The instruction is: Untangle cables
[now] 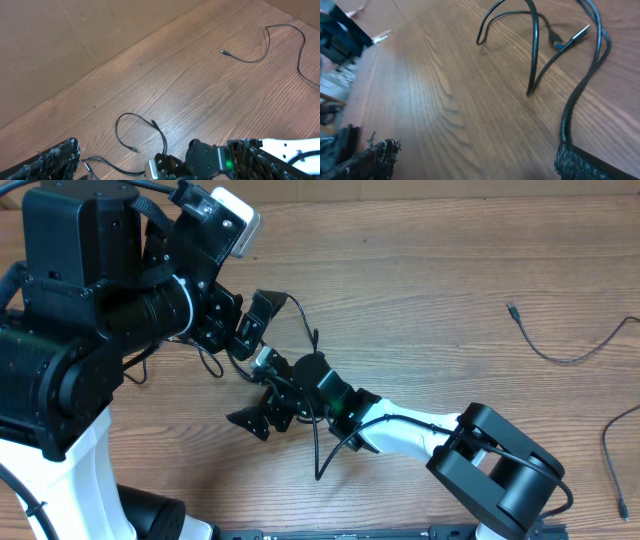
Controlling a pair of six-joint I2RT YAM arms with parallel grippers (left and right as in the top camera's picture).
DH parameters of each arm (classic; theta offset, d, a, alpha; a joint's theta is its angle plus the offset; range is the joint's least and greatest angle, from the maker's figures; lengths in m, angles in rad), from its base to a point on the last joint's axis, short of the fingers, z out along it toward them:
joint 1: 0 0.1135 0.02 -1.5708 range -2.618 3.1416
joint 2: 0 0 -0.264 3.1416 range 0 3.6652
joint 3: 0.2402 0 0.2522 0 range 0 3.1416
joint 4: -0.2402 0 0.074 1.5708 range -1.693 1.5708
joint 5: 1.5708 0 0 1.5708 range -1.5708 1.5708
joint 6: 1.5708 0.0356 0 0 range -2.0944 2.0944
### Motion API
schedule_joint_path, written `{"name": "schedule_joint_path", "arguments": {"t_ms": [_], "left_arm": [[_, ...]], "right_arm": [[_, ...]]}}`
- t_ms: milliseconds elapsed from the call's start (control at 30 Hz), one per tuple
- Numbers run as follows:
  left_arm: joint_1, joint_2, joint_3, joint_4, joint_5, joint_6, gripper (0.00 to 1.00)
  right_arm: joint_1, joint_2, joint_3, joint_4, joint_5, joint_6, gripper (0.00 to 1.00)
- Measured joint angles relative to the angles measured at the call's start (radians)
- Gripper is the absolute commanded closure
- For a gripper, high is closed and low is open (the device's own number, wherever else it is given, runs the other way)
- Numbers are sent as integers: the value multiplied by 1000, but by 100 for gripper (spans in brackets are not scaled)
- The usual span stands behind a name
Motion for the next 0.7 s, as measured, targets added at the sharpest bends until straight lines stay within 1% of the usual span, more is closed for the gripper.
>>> {"name": "schedule_joint_path", "arguments": {"t_ms": [100, 300, 367, 500, 700], "left_arm": [[0, 0, 0, 0, 0, 0, 0], [0, 0, 0, 0, 0, 0, 0], [0, 0, 0, 0, 0, 0, 0], [0, 0, 0, 0, 0, 0, 0], [0, 0, 0, 0, 0, 0, 0]], "right_arm": [[2, 17, 2, 17, 32, -52, 1], [2, 108, 8, 124, 74, -137, 2], [2, 145, 28, 135, 83, -156, 2], [2, 223, 122, 108, 92, -190, 3], [2, 277, 257, 68, 97, -229, 3]]}}
